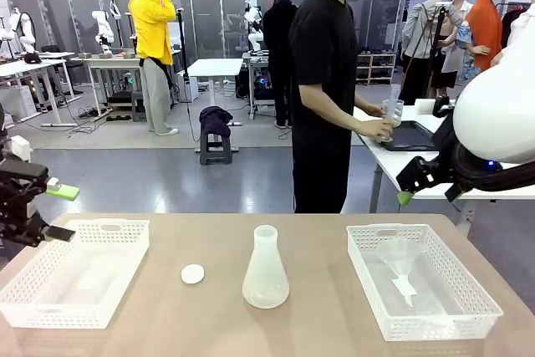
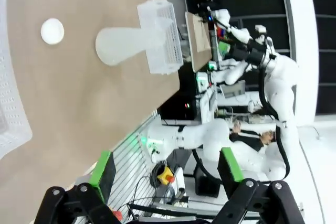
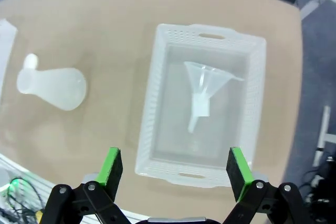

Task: Prepare the solutions needed for the experiment.
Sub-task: Pick up the Plastic Funnel and insert it into the Big flask.

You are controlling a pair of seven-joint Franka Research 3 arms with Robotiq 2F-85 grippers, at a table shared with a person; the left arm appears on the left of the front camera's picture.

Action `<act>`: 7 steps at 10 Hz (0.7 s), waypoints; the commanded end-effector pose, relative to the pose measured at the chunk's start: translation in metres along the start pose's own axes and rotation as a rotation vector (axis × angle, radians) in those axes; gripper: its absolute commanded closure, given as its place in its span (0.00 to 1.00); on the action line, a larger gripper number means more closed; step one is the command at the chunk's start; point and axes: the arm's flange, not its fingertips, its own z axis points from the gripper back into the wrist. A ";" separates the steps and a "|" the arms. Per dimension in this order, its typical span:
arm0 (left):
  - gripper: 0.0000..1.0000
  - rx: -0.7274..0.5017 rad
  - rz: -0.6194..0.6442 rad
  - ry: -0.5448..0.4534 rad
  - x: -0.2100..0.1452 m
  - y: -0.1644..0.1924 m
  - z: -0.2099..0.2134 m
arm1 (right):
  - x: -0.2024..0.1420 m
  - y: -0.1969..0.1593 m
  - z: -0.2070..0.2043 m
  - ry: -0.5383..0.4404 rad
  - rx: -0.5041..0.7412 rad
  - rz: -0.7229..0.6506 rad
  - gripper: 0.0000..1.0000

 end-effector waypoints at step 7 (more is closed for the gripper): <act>0.00 -0.009 -0.004 0.034 -0.002 0.008 -0.006 | 0.019 0.021 0.002 -0.036 -0.178 0.449 0.00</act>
